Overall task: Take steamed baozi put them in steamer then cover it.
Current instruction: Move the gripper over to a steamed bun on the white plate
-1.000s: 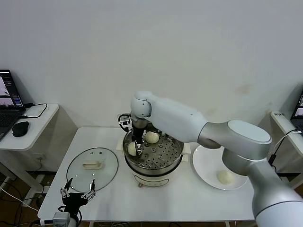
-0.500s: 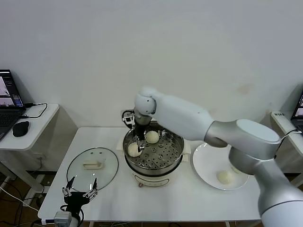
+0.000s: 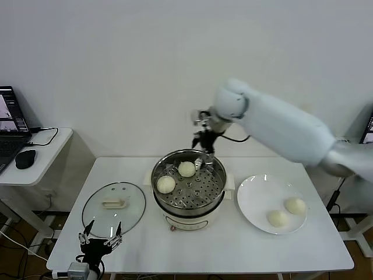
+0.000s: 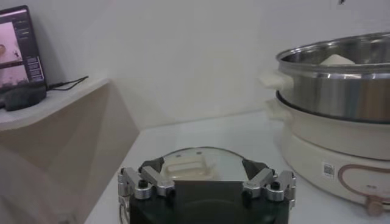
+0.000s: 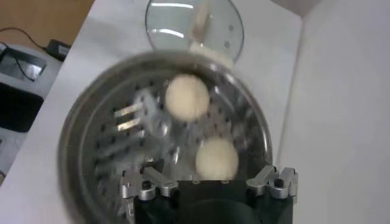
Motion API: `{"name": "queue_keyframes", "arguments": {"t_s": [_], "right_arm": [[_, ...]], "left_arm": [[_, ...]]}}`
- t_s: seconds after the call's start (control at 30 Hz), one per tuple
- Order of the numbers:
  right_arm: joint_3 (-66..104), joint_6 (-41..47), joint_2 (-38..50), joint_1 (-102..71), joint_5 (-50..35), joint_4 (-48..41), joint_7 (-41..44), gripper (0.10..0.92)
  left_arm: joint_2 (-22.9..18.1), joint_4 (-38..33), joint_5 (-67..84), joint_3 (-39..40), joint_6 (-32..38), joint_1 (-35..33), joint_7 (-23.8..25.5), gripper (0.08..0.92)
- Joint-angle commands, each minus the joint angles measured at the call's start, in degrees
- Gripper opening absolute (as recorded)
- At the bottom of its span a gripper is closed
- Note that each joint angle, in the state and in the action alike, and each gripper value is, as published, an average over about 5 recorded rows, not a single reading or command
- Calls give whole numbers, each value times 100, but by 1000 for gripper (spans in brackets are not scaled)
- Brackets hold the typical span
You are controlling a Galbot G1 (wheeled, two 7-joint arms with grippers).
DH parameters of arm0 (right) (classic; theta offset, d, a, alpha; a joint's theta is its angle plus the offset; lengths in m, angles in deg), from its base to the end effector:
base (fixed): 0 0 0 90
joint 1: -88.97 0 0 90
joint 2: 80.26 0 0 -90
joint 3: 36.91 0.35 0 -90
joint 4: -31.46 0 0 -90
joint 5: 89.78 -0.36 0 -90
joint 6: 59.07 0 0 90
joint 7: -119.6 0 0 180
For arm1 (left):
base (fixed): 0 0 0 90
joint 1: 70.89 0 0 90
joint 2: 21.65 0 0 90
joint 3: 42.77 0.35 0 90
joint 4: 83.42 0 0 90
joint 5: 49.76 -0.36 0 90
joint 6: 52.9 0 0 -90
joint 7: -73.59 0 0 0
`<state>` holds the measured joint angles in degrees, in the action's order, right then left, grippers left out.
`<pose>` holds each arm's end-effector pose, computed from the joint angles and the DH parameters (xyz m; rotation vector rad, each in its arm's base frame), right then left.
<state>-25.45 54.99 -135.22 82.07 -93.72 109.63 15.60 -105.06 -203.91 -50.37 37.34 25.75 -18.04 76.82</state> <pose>0.5497 0.0394 0.0040 1.5154 -1.4211 1.4709 0.1469 0.0721 -0.3122 0.0614 -2.8202 -0.2640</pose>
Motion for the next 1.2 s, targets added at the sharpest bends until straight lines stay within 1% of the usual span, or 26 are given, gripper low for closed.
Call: {"name": "queue_keyframes", "arguments": {"t_s": [0.03, 0.23, 0.4, 0.7, 1.2], "right_arm": [[-45, -244, 1775, -132, 105, 992, 131, 823], [112, -490, 2485, -954, 860, 1324, 225, 823], [619, -603, 2684, -2049, 1341, 1302, 202, 823], [1276, -651, 2471, -3128, 1823, 1005, 44, 823], [1535, -728, 2096, -3459, 2104, 318, -87, 823]], "left_arm": [[18, -33, -6, -6, -10, -55, 3, 823], [44, -82, -5, 5, -8, -145, 8, 823], [49, -17, -33, 7, -8, -156, 7, 823], [50, 158, -140, 30, -10, -146, 16, 823], [30, 252, -211, 25, -25, -106, 28, 823]]}}
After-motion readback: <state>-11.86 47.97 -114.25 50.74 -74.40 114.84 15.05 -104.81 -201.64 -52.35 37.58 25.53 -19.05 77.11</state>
